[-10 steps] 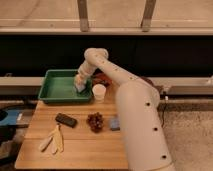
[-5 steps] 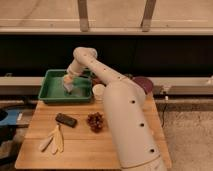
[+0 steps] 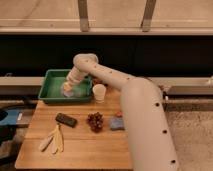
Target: Wipe tray with towel
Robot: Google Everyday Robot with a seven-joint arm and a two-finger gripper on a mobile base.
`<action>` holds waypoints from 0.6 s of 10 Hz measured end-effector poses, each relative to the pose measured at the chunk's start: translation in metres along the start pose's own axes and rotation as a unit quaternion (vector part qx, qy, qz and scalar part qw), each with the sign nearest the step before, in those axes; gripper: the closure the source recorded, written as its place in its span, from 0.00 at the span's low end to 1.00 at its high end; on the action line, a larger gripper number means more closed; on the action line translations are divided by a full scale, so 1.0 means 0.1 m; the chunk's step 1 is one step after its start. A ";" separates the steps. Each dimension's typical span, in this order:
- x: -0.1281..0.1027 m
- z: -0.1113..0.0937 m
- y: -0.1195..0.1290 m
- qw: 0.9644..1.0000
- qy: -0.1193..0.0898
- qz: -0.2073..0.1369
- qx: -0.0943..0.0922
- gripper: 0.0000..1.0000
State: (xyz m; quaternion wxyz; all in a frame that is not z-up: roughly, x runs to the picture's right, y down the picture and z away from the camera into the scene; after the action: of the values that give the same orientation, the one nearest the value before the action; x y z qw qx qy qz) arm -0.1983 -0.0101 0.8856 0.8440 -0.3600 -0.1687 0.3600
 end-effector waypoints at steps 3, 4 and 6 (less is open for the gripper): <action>0.10 -0.17 -0.35 0.999 0.009 0.026 0.028 1.00; 0.07 -0.19 -0.50 0.999 0.013 0.033 0.036 1.00; -0.01 -0.19 -0.78 0.998 0.017 0.040 0.044 1.00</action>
State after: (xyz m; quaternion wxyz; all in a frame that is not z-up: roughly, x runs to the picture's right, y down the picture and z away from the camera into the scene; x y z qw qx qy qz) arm -0.1510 -0.0574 0.9292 0.8468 -0.3347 -0.1243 0.3943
